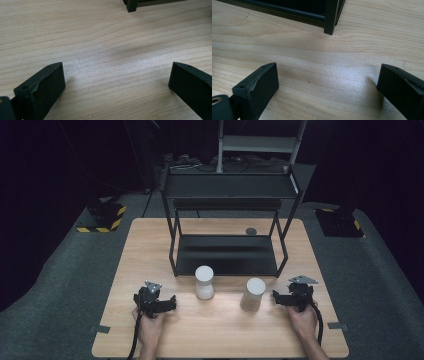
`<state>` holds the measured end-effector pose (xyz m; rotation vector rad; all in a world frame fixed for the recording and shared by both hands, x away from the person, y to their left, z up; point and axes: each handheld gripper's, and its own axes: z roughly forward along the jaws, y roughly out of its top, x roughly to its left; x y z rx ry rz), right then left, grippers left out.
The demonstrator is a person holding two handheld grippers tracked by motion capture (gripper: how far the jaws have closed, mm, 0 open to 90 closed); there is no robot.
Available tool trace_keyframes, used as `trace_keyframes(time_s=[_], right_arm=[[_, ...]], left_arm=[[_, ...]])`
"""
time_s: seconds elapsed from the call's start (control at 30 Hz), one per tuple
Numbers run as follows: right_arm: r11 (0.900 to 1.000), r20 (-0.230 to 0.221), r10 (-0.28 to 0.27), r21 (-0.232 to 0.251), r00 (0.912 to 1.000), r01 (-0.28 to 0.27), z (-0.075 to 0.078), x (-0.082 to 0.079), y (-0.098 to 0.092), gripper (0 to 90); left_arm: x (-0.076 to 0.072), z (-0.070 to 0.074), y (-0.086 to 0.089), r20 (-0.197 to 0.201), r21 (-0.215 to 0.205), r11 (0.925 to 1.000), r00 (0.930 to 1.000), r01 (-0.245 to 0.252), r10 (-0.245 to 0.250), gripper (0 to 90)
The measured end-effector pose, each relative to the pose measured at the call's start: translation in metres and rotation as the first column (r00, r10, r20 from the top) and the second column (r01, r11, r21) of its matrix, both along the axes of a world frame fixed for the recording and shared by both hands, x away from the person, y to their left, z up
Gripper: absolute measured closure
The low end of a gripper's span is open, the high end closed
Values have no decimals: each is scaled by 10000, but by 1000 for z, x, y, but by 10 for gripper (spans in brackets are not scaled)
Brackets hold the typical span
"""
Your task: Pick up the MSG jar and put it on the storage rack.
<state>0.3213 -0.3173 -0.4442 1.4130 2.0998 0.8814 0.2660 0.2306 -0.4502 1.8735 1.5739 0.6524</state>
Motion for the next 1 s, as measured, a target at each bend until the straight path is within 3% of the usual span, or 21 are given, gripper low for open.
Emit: trace_keyframes(time_s=[0.3, 0.4, 0.53, 0.67, 0.7, 0.77, 1.0], right_arm=[[10000, -12, -3, 8, 10000, 3, 0, 0, 0, 29], [10000, -11, -3, 8, 10000, 4, 0, 0, 0, 29], [10000, -18, -11, 15, 10000, 11, 0, 0, 0, 29], [10000, -19, -13, 17, 10000, 13, 0, 0, 0, 29], [10000, -19, -13, 17, 10000, 13, 0, 0, 0, 29], [10000, -10, -3, 8, 10000, 3, 0, 0, 0, 29], [10000, -11, -4, 8, 10000, 4, 0, 0, 0, 29]], left_arm=[[0, 1, 2, -47, -53, 9999, 9999, 100, -100, 7], [-2, 3, 10, -156, -494, 9972, 9982, 569, -578, 7], [-4, 6, 8, -172, -458, 9929, 9937, 1098, -1107, 7], [-7, 9, 4, -71, -434, 9846, 9854, 1694, -1699, 7], [-9, 10, 2, -38, -377, 9791, 9798, 1998, -2001, 7], [-9, 11, 1, -31, -388, 9767, 9774, 2111, -2113, 7], [-10, 12, -6, 121, -587, 9546, 9564, 2920, -2918, 7]])
